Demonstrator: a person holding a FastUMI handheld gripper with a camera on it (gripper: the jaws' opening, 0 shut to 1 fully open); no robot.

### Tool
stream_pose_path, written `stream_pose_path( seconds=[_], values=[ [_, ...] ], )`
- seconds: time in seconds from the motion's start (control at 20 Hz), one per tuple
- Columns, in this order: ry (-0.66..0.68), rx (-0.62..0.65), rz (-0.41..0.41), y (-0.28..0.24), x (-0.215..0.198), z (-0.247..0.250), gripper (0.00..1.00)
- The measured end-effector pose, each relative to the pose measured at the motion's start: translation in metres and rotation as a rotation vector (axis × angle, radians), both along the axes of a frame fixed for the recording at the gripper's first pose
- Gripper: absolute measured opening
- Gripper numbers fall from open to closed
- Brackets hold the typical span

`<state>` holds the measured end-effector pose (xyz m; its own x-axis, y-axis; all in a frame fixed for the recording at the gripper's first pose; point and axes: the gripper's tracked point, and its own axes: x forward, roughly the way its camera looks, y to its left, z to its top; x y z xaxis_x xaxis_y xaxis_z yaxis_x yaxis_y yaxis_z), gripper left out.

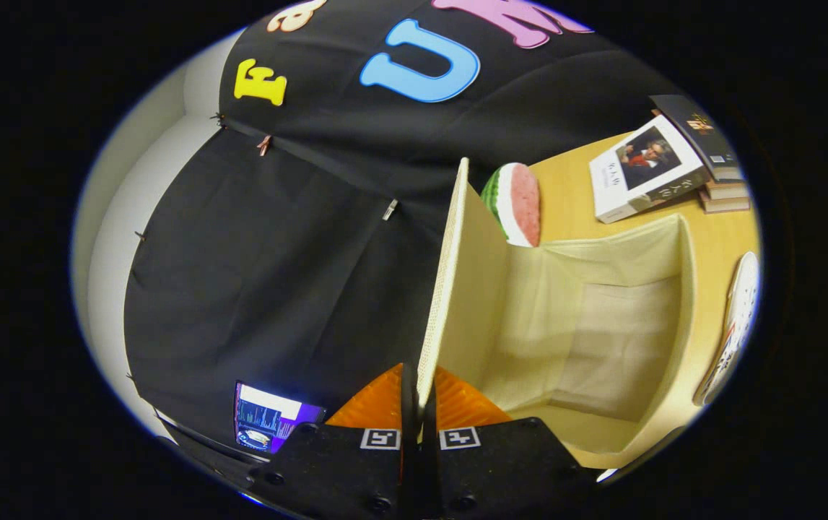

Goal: Open the storage box then place both shoes into the box .Put the left shoe in first, then the right shoe, with the right side of both shoes facing outward in a uniform manner.

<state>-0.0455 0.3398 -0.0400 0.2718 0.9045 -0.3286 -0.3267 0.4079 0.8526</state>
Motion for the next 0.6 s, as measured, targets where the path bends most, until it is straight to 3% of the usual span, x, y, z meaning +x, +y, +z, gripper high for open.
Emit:
stream_pose_path(
  seconds=[0.6],
  values=[
    [-0.052, -0.117, 0.117, 0.118, -0.006, -0.037, 0.05]
  ],
)
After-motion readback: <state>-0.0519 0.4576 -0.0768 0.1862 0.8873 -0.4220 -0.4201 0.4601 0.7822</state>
